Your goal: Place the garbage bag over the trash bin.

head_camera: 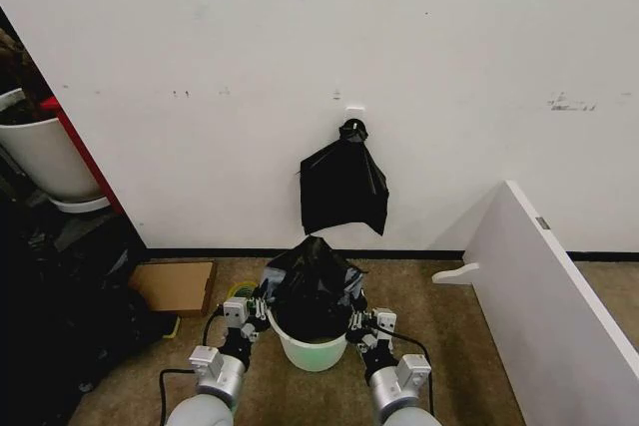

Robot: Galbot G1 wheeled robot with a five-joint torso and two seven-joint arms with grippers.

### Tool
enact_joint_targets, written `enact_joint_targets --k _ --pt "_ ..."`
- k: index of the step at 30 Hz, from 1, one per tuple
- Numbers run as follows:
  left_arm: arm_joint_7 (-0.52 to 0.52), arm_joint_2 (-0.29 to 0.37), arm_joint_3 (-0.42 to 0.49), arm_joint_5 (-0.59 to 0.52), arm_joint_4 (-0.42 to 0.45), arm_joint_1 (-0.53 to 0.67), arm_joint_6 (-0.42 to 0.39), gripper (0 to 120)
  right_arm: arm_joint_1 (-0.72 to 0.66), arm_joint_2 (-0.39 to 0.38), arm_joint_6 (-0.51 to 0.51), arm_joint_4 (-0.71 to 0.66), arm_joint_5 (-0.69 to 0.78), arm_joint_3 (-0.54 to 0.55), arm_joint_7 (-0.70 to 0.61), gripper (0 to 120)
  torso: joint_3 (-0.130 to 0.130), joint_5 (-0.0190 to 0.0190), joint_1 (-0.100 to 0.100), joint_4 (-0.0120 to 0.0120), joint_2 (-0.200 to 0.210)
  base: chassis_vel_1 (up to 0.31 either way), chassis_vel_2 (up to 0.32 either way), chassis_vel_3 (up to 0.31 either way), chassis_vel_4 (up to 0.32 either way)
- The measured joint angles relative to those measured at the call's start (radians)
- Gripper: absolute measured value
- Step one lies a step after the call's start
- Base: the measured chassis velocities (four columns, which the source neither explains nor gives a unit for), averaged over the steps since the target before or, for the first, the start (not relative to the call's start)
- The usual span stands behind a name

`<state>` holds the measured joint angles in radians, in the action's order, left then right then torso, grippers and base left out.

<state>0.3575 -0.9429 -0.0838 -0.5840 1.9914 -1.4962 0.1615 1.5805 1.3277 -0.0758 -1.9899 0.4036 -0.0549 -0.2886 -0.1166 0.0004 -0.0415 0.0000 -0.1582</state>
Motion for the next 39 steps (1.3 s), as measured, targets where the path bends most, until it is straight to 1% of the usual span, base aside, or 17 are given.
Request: enact_joint_targets --k 1,2,4,8,9,11,13,19,22,24,28,31,34,39 --pt "0.001 0.013 0.0 -0.006 0.003 -0.004 -0.015 0 0.005 -0.013 -0.048 -0.008 -0.005 0.008 -0.006 0 0.0 0.0006 0.0 -0.0004 0.0 0.0 0.0 0.0 0.0" --pt "0.001 0.013 0.0 -0.006 0.003 -0.004 -0.015 0 0.005 -0.013 -0.048 -0.008 -0.005 0.008 -0.006 0 0.0 0.0006 0.0 -0.0004 0.0 0.0 0.0 0.0 0.0" --pt "0.005 0.025 0.001 -0.012 0.006 -0.002 -0.032 0 0.004 -0.026 -0.086 -0.012 -0.008 0.017 -0.012 0 0.0 0.0007 0.0 -0.0007 0.0 0.0 0.0 0.0 0.0" --pt "0.034 0.053 0.003 -0.05 0.036 0.017 -0.129 0 -0.012 -0.047 -0.154 -0.022 -0.002 0.028 -0.049 0 0.0 0.0013 0.0 -0.0008 0.0 0.0 0.0 0.0 0.0" --pt "0.034 0.053 0.003 -0.05 0.036 0.017 -0.129 0 -0.012 -0.047 -0.154 -0.022 -0.002 0.028 -0.049 0 0.0 0.0013 0.0 -0.0008 0.0 0.0 0.0 0.0 0.0" --pt "0.057 0.069 0.0 -0.117 0.071 0.023 -0.185 0 -0.019 -0.06 -0.181 -0.046 0.01 0.025 -0.074 0 0.0 0.0006 0.0 -0.0003 0.0 0.0 0.0 0.0 0.0" --pt "0.064 0.084 -0.003 -0.15 0.093 0.031 -0.212 0 -0.026 -0.074 -0.195 -0.061 0.019 0.02 -0.087 0 0.0 0.0002 0.0 -0.0003 0.0 0.0 0.0 0.0 0.0" --pt "0.048 0.122 -0.005 -0.12 0.105 0.036 -0.223 0 -0.044 -0.094 -0.227 -0.065 0.034 0.007 -0.122 0 0.0 -0.0004 0.0 -0.0003 0.0 0.0 0.0 0.0 0.0" --pt "0.037 0.147 -0.012 -0.091 0.119 -0.001 -0.23 0 -0.042 -0.101 -0.257 -0.068 0.035 0.005 -0.136 0 0.0 -0.0004 0.0 -0.0001 0.0 0.0 0.0 0.0 0.0" --pt "0.034 0.153 -0.014 -0.084 0.12 -0.012 -0.231 0 -0.042 -0.102 -0.264 -0.07 0.037 0.006 -0.139 0 0.0 -0.0004 0.0 -0.0001 0.0 0.0 0.0 0.0 0.0" --pt "0.028 0.178 -0.018 -0.063 0.124 -0.047 -0.235 0 -0.044 -0.112 -0.32 -0.086 0.047 0.01 -0.154 0 0.0 -0.0004 0.0 -0.0001 0.0 0.0 0.0 0.0 0.0" --pt "0.027 0.184 -0.018 -0.058 0.126 -0.054 -0.238 0 -0.046 -0.118 -0.343 -0.096 0.051 0.01 -0.159 0 0.0 -0.0005 0.0 -0.0001 0.0 0.0 0.0 0.0 0.0" --pt "0.025 0.194 -0.018 -0.048 0.128 -0.071 -0.251 0 -0.054 -0.133 -0.387 -0.108 0.056 0.01 -0.17 0 0.0 -0.0005 0.0 -0.0001 0.0 0.0 0.0 0.0 0.0" --pt "0.023 0.201 -0.018 -0.041 0.125 -0.083 -0.256 0 -0.064 -0.144 -0.412 -0.107 0.059 0.012 -0.172 0 0.0 -0.0004 0.0 -0.0001 0.0 0.0 0.0 0.0 0.0"
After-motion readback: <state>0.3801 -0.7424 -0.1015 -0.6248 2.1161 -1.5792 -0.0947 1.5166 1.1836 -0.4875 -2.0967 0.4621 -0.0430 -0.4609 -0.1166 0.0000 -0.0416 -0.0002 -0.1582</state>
